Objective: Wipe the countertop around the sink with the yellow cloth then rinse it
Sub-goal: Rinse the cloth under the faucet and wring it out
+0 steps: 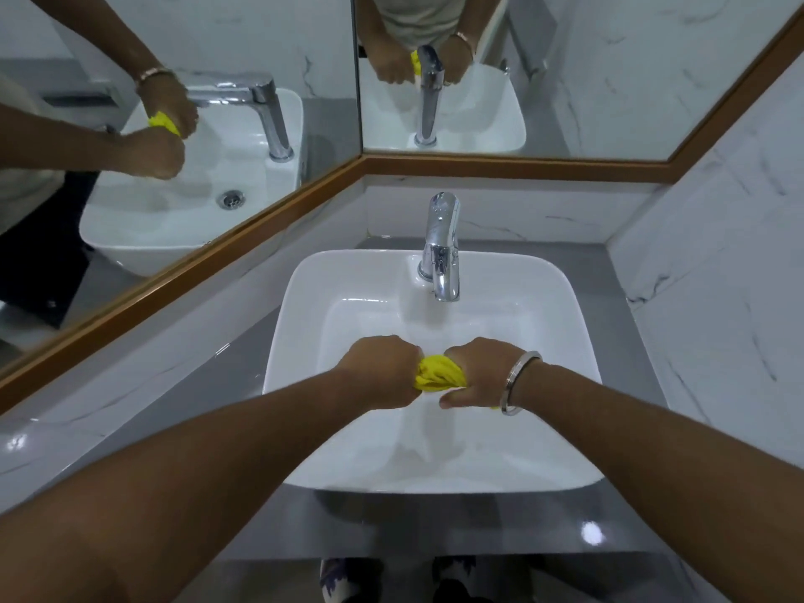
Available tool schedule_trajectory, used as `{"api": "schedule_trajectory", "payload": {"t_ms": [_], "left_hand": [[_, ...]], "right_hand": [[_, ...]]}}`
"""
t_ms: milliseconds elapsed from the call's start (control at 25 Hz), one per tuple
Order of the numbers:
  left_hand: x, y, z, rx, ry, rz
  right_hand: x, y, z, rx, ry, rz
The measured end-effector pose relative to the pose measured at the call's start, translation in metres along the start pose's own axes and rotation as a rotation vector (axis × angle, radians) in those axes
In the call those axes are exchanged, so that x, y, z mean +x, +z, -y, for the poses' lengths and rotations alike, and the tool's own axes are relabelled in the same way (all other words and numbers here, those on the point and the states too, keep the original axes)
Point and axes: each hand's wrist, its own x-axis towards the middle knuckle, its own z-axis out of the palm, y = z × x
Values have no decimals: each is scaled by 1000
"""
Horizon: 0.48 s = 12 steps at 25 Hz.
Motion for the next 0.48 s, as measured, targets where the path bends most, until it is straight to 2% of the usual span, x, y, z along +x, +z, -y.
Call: {"api": "schedule_trajectory", "payload": {"t_ms": [120, 200, 320, 400, 480], "left_hand": [[-11, -9, 15, -33, 64, -58], [-19, -23, 25, -83, 125, -6], [-24, -48, 37, -458, 146, 110], [-25, -52, 48, -757, 181, 94], [-26, -54, 55, -825, 231, 99]], "right_hand": [[-20, -22, 0, 252, -9, -95], [-30, -37, 5, 372, 1, -195], [-42, -54, 11, 511, 15, -251], [-48, -55, 16, 647, 33, -292], [-54, -51, 22, 702, 84, -358]]}}
